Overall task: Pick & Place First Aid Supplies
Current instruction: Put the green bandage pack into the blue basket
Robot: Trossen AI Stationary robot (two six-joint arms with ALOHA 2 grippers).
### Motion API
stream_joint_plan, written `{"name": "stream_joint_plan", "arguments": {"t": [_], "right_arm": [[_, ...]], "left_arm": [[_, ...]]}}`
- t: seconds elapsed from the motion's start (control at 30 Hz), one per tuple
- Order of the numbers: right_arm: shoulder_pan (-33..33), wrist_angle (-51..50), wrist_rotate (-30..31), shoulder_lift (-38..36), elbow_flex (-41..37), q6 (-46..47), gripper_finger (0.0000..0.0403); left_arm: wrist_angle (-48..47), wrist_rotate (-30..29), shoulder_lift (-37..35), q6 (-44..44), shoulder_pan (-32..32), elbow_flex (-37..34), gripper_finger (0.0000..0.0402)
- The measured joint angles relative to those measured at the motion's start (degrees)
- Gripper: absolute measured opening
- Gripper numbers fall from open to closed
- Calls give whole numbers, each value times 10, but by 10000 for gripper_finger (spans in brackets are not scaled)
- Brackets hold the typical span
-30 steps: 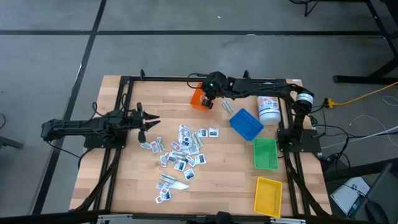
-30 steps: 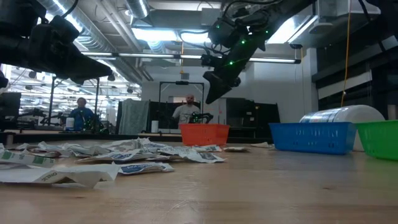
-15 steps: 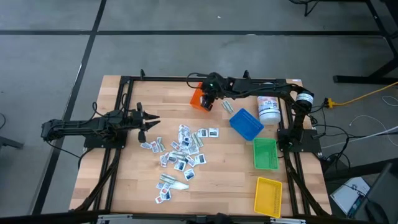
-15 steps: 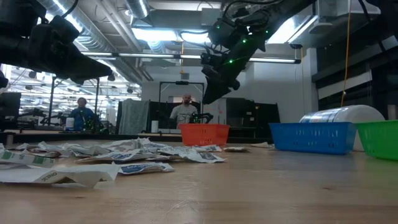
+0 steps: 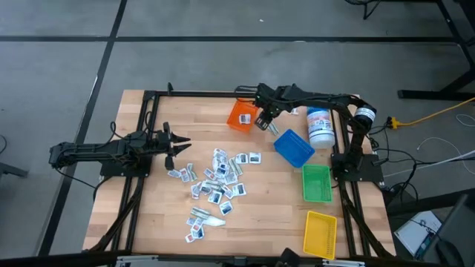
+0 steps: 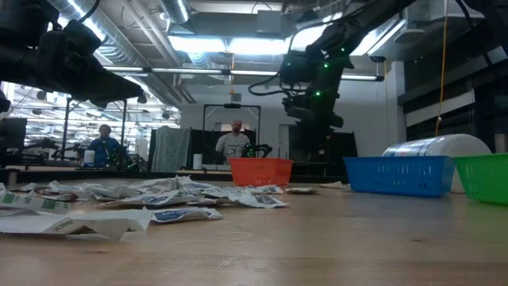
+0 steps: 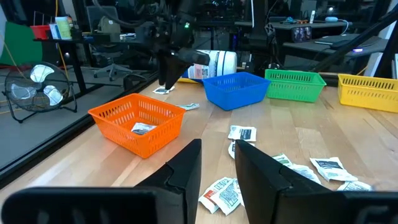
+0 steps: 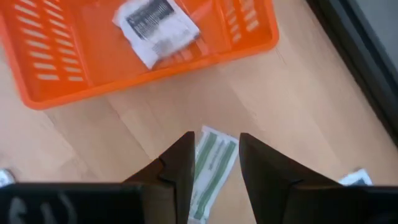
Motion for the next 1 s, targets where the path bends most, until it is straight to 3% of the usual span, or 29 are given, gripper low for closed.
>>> {"name": "stream_joint_plan", "arguments": {"t": [0.57, 0.83, 1.0], "right_arm": [[6, 145, -1, 0, -149, 6, 126], [8, 193, -4, -1, -184, 29, 126], [12, 195, -35, -2, -191, 37, 118]], "left_arm": [[0, 0, 0, 0, 0, 0, 93], [0, 0, 0, 0, 0, 0, 92], [0, 0, 0, 0, 0, 0, 91]]}}
